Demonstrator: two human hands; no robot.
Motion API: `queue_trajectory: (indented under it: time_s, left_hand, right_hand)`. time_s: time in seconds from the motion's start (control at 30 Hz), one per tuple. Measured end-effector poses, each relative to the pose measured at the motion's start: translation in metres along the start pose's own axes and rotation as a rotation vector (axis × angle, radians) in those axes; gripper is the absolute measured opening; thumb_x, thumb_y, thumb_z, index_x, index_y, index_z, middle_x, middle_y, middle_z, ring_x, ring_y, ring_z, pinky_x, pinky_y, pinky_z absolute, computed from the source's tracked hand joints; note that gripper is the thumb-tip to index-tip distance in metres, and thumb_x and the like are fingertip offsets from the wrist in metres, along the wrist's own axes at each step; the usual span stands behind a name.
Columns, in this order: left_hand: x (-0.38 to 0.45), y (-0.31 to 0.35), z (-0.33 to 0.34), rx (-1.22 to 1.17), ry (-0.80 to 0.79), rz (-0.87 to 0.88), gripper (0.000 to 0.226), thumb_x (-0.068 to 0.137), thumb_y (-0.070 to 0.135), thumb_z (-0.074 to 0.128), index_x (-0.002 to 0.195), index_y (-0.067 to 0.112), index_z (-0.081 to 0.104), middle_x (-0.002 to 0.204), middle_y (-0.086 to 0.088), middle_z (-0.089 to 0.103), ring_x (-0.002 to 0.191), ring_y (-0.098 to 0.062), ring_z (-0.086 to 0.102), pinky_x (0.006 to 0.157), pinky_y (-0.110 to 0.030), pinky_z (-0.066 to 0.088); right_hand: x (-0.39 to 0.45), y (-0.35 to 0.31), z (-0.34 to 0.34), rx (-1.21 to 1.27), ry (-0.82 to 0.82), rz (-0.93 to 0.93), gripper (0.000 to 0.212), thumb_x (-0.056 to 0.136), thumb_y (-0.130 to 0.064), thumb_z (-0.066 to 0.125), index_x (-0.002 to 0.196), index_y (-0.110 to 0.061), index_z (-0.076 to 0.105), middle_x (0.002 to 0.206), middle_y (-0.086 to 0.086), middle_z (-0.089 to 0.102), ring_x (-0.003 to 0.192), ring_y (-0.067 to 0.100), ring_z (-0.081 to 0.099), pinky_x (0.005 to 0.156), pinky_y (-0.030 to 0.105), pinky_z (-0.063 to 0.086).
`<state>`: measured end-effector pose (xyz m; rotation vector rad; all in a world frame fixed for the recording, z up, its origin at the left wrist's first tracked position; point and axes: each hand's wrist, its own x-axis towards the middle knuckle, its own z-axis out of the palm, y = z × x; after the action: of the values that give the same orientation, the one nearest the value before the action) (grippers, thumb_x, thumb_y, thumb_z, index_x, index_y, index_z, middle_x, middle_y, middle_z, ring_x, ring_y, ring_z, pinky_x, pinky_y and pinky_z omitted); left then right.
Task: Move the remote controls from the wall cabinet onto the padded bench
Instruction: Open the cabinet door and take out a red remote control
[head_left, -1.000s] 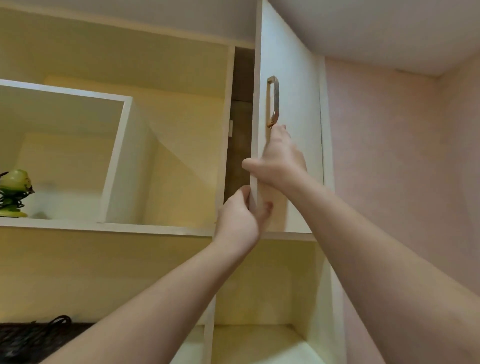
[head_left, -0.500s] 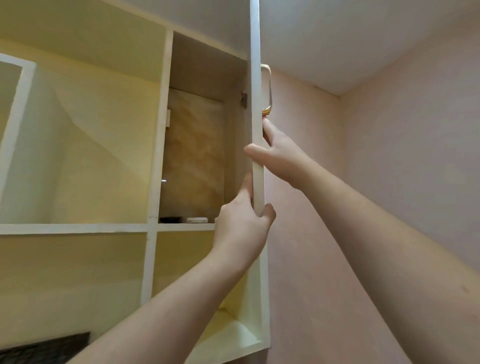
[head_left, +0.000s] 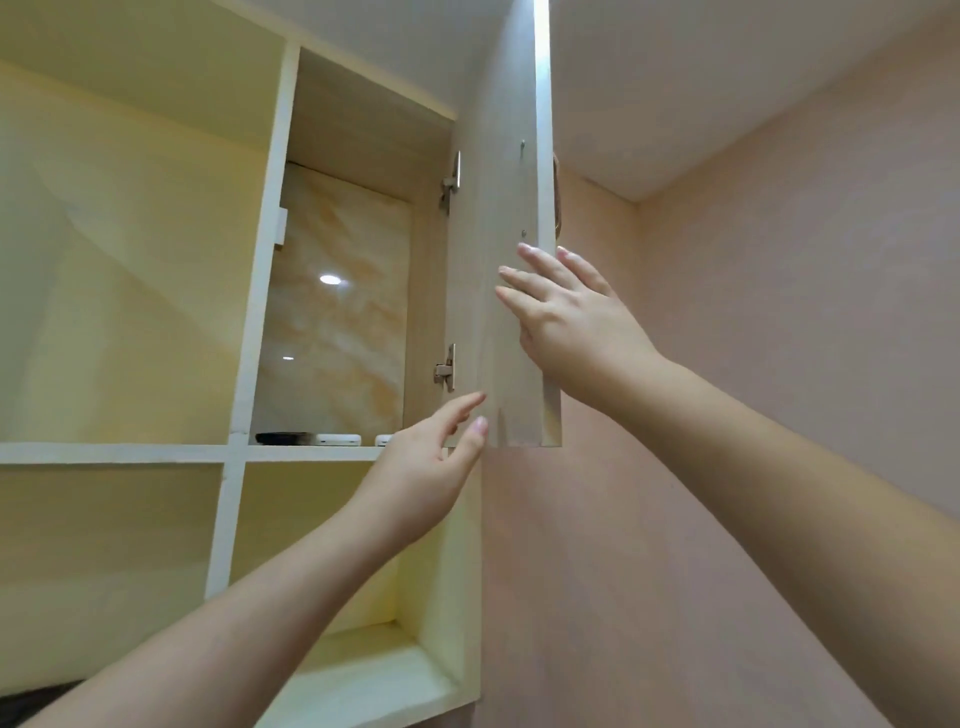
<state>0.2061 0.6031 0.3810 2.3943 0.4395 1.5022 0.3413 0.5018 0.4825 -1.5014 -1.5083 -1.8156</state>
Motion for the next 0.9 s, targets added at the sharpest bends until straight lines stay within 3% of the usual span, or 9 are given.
queue_trajectory:
  time_s: [0.1,0.17,0.27,0.37,0.5,0.6,0.8,0.9]
  left_hand:
    - [0.008,-0.006,0.005,0.117,0.016,-0.007,0.043,0.097,0.045,0.040,0.140,0.045,0.041,0.109,0.013,0.060,0.087,-0.005,0.060,0.080,-0.020,0.040]
    - [0.013,-0.009,0.009,0.176,0.022,-0.008,0.043,0.097,0.045,0.040,0.141,0.046,0.040,0.107,0.014,0.058,0.080,-0.007,0.060,0.086,-0.021,0.043]
    - [0.019,-0.016,0.011,0.281,0.027,0.007,0.044,0.098,0.040,0.041,0.141,0.041,0.040,0.134,0.017,0.052,0.108,-0.010,0.057,0.096,-0.027,0.038]
    - [0.024,-0.030,0.011,0.536,0.077,0.107,0.042,0.097,0.031,0.043,0.139,0.033,0.044,0.137,0.012,0.050,0.124,-0.009,0.046,0.103,-0.031,0.033]
    - [0.024,-0.050,0.005,0.720,0.090,0.123,0.040,0.095,0.028,0.045,0.135,0.029,0.048,0.131,0.009,0.052,0.124,-0.012,0.044,0.099,-0.033,0.033]
    - [0.019,-0.061,-0.004,0.785,0.112,0.102,0.039,0.095,0.029,0.045,0.133,0.030,0.049,0.128,0.010,0.053,0.121,-0.012,0.045,0.099,-0.034,0.033]
    - [0.007,-0.076,-0.022,0.915,0.120,0.036,0.040,0.093,0.029,0.048,0.133,0.028,0.050,0.127,0.006,0.055,0.121,-0.015,0.047,0.102,-0.034,0.032]
    - [0.001,-0.079,-0.031,0.948,0.127,0.000,0.041,0.093,0.029,0.050,0.134,0.026,0.049,0.129,0.005,0.054,0.121,-0.017,0.047,0.100,-0.032,0.033]
  right_hand:
    - [-0.013,0.011,0.004,-0.204,-0.211,0.024,0.051,0.100,-0.022,0.018,0.150,-0.010,0.018,0.161,0.008,0.008,0.148,0.020,-0.005,0.117,0.037,-0.009]
    - [-0.024,0.015,0.011,-0.287,-0.306,0.041,0.054,0.101,-0.029,0.013,0.152,-0.011,0.007,0.160,0.011,-0.004,0.147,0.022,-0.010,0.116,0.038,-0.012]
    - [-0.036,0.018,0.026,-0.337,-0.403,0.062,0.057,0.102,-0.035,0.013,0.152,-0.010,0.000,0.159,0.017,-0.011,0.147,0.027,-0.012,0.117,0.038,-0.009]
    - [-0.034,0.010,0.033,-0.380,-0.407,0.077,0.058,0.102,-0.033,0.020,0.151,-0.007,0.003,0.158,0.023,-0.006,0.146,0.034,-0.006,0.118,0.042,0.000]
    - [-0.016,-0.011,0.034,-0.380,-0.431,0.156,0.054,0.098,-0.029,0.031,0.146,-0.004,0.024,0.152,0.027,0.016,0.141,0.041,0.014,0.113,0.044,0.017]
    - [-0.006,-0.018,0.037,-0.167,-0.358,0.183,0.040,0.095,-0.032,0.036,0.129,-0.012,0.045,0.130,0.015,0.043,0.125,0.032,0.036,0.104,0.041,0.025]
    - [0.005,-0.036,0.052,0.300,-0.156,0.178,0.033,0.095,-0.029,0.041,0.124,-0.014,0.047,0.126,0.009,0.048,0.120,0.027,0.043,0.097,0.035,0.031]
    - [0.007,-0.050,0.067,0.420,-0.184,0.147,0.034,0.095,-0.023,0.043,0.128,-0.015,0.045,0.128,0.007,0.047,0.120,0.025,0.043,0.090,0.034,0.033]
